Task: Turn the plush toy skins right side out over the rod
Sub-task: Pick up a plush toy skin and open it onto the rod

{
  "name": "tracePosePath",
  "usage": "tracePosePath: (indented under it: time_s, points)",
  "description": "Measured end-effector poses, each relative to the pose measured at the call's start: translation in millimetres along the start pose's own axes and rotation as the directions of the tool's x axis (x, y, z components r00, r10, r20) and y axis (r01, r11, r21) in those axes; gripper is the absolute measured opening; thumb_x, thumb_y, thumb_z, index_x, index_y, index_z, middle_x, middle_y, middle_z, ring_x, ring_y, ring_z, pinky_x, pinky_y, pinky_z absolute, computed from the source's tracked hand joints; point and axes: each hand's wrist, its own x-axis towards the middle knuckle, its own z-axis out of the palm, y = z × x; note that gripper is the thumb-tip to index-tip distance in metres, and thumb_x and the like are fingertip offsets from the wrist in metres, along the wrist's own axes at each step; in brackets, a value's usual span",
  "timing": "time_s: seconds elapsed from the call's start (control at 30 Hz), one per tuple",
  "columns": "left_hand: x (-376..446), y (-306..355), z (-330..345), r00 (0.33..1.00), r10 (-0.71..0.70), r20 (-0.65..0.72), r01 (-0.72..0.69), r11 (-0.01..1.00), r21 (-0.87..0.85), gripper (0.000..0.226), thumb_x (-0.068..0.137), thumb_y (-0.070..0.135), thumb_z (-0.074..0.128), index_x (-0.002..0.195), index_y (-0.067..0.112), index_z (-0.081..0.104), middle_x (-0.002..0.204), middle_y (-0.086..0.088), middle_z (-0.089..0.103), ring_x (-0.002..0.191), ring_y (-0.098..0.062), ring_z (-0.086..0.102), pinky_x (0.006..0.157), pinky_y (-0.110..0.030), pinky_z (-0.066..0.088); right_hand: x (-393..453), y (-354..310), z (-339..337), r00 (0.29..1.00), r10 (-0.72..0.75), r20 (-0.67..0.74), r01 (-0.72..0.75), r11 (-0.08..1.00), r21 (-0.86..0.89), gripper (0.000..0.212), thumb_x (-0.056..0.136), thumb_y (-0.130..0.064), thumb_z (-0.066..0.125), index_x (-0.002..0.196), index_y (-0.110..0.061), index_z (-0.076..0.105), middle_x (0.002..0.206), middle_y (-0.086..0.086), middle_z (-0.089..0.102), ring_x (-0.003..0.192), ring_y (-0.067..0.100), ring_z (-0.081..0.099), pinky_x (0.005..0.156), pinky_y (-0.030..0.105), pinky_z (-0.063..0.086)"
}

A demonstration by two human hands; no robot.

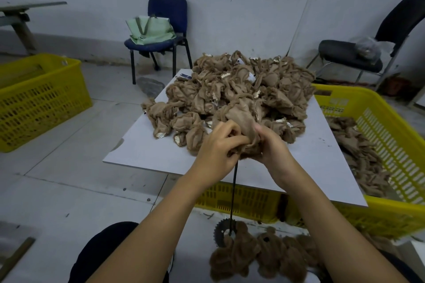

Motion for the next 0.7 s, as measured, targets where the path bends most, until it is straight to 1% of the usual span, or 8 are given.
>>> tracePosePath:
  time_s: [0.07,0.17,0.27,0.33,0.47,0.53,0.6,0.7]
  points:
    - [-5,2,3,1.000,0.028,0.013,-0.028,0.999,0.026,0.024,0.078,-0.006,0.075,0.098,0.007,0.073,0.097,-0.008,0.055,0.086,-0.021,0.047,0.066,-0.038,0.044,1,6,3,1.000,-0.012,-0.022,0.010,0.998,-0.059,0.042,0.099,-0.042,0.056,0.133,-0.017,0.058,0.118,0.007,0.070,0.105,0.020,0.070,0.089,0.038,0.059]
    - [-10,2,4,0.999,0.011,0.039,-0.011,1.000,0.007,0.024,0.081,0.000,0.074,0.104,0.008,0.072,0.101,-0.006,0.053,0.092,-0.020,0.048,0.072,-0.035,0.047,3,16,6,0.995,-0.034,-0.097,0.030,0.998,-0.048,0.043,0.099,-0.037,0.057,0.138,-0.019,0.052,0.123,0.005,0.069,0.108,0.018,0.070,0.092,0.039,0.058]
    - [-11,4,-3,0.989,-0.145,-0.005,0.140,0.964,-0.224,0.015,0.088,0.023,0.074,0.101,0.014,0.071,0.095,0.003,0.051,0.088,-0.011,0.054,0.074,-0.022,0.047,3,20,9,0.990,-0.077,-0.115,0.069,0.995,-0.072,0.044,0.102,-0.039,0.053,0.141,-0.020,0.050,0.123,0.004,0.069,0.107,0.019,0.070,0.091,0.041,0.058]
    - [-11,6,-7,0.954,-0.293,-0.064,0.257,0.909,-0.328,0.008,0.094,0.025,0.067,0.090,0.019,0.072,0.088,0.007,0.051,0.081,-0.008,0.056,0.071,-0.013,0.044,2,22,12,0.985,-0.122,-0.120,0.101,0.982,-0.162,0.046,0.101,-0.043,0.050,0.141,-0.021,0.050,0.125,0.001,0.067,0.112,0.015,0.067,0.095,0.040,0.056]
    - [-8,4,-5,0.891,-0.451,-0.058,0.416,0.860,-0.296,0.009,0.090,0.015,0.074,0.091,0.006,0.072,0.092,-0.002,0.052,0.081,-0.005,0.058,0.073,-0.009,0.047,1,23,18,0.970,-0.189,-0.151,0.145,0.954,-0.262,0.043,0.102,-0.044,0.048,0.136,-0.018,0.051,0.124,0.004,0.065,0.109,0.014,0.065,0.087,0.030,0.056]
    - [-7,3,-4,0.889,-0.458,-0.013,0.432,0.848,-0.307,0.012,0.090,0.012,0.074,0.098,0.004,0.070,0.095,0.001,0.048,0.082,0.003,0.057,0.075,-0.007,0.046,2,23,19,0.962,-0.225,-0.153,0.179,0.946,-0.269,0.043,0.102,-0.045,0.047,0.135,-0.018,0.052,0.124,0.001,0.065,0.108,0.007,0.065,0.085,0.023,0.055]
    - [-8,2,-4,0.895,-0.444,0.024,0.430,0.850,-0.306,0.014,0.091,0.010,0.072,0.103,0.006,0.069,0.097,0.008,0.045,0.083,0.009,0.054,0.075,-0.006,0.045,3,22,20,0.960,-0.244,-0.140,0.205,0.947,-0.247,0.050,0.100,-0.046,0.047,0.139,-0.016,0.052,0.128,-0.004,0.064,0.115,0.003,0.062,0.092,0.020,0.052]
    - [-10,1,-5,0.885,-0.452,0.111,0.465,0.852,-0.241,0.006,0.096,0.013,0.065,0.093,0.015,0.060,0.096,0.013,0.043,0.082,0.008,0.050,0.072,-0.007,0.042,3,22,23,0.967,-0.223,-0.124,0.190,0.954,-0.233,0.038,0.103,-0.040,0.046,0.133,-0.021,0.057,0.117,-0.015,0.069,0.109,-0.002,0.064,0.084,0.013,0.052]
